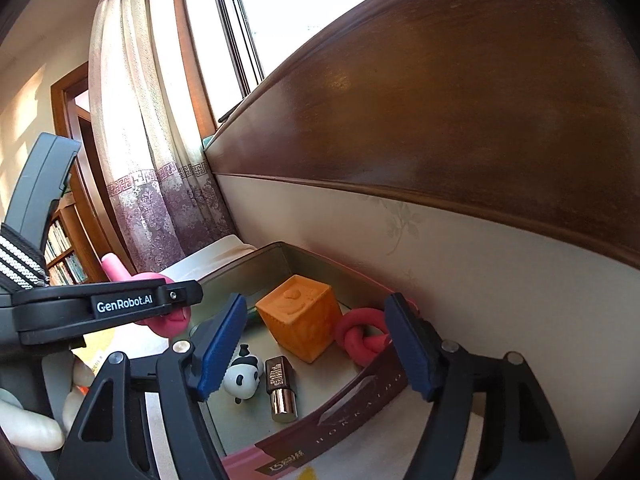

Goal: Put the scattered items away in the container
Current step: 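Lower the pink knotted toy into the tin and open the left gripper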

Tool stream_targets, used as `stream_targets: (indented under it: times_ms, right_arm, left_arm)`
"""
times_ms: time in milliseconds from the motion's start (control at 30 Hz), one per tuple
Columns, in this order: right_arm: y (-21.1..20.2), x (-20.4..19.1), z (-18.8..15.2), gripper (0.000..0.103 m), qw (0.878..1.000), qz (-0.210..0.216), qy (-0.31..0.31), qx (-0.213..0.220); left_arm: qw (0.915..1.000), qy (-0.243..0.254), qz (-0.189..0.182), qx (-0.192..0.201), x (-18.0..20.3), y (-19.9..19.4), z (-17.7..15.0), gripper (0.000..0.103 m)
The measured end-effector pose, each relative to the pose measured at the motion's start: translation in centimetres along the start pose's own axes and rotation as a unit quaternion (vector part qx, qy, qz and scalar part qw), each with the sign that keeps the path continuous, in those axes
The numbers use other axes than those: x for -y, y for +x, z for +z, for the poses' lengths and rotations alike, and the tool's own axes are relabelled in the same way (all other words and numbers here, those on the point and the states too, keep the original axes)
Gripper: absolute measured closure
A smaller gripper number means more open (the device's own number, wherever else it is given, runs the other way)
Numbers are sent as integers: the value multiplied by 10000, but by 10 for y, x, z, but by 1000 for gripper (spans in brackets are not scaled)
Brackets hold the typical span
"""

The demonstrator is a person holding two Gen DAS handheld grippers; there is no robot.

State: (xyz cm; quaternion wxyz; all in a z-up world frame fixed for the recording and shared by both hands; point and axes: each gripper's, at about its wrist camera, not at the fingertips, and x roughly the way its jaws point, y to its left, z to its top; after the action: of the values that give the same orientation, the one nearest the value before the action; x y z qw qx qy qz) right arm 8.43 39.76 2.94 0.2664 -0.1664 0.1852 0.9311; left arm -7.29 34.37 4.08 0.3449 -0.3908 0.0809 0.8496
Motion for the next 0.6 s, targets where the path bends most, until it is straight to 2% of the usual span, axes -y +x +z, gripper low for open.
stream_targets:
  times_ms: [67,600]
  right_arm:
    - [1,-1,0,25,10000,26,-8,-18]
    - [1,-6,-1,25,9999,-49,-136,26]
  left_arm:
    - [10000,1,59,2,-2,2,-2,69]
    - [9992,-402,46,27,-30,-20,-11,69]
